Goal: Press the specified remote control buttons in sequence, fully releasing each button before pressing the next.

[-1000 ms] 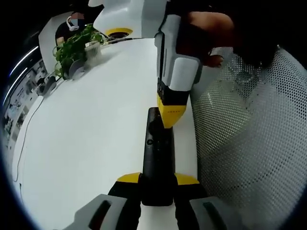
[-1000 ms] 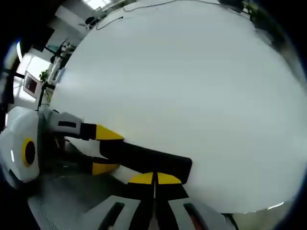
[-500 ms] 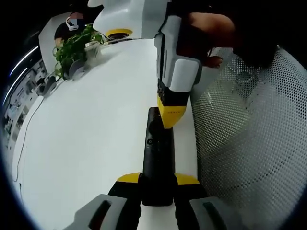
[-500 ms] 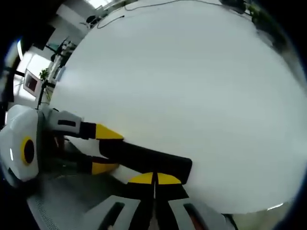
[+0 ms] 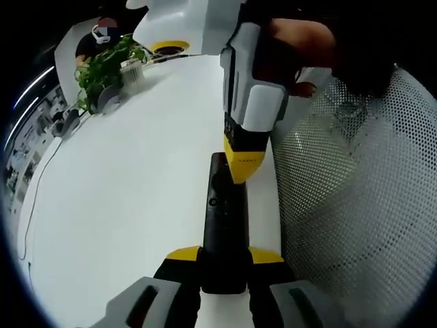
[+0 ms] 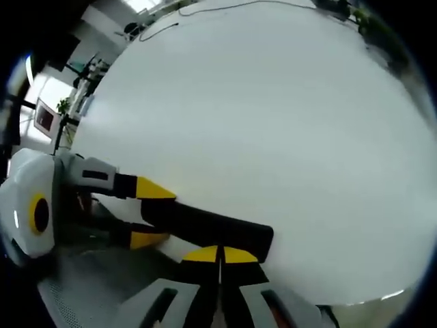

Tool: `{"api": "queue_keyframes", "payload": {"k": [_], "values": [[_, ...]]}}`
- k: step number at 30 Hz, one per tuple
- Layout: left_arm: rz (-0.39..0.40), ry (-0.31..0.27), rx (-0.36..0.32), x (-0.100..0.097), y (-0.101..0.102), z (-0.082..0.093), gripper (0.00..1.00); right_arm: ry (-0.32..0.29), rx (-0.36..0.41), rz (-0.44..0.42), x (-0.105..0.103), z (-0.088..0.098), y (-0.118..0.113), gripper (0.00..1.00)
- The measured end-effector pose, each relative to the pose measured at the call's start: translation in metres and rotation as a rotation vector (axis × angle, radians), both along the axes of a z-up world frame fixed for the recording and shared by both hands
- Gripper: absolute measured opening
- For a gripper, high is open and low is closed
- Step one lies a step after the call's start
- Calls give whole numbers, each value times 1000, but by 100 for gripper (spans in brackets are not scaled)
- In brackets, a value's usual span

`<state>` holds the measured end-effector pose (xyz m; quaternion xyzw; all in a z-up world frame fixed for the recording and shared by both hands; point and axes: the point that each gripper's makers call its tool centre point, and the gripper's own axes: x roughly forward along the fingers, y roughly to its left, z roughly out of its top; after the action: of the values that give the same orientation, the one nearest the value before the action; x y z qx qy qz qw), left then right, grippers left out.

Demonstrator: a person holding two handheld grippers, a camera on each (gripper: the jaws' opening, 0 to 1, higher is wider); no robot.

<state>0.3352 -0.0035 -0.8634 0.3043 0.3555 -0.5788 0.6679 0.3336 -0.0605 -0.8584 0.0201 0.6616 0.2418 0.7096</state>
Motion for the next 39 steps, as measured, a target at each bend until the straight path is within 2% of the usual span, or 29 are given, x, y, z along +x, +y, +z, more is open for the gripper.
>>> {"api": "queue_keyframes", "payload": {"k": [9,27,39], "values": [[2,1,6,0,0,0,25,19,9,-26,0,1,0,0],[2,2,2,0,0,-1,25,-59,22,-29,12,6,5,0],[1,3,3,0,0,-1,25,-60,13,-10,12,4,6,0]]}}
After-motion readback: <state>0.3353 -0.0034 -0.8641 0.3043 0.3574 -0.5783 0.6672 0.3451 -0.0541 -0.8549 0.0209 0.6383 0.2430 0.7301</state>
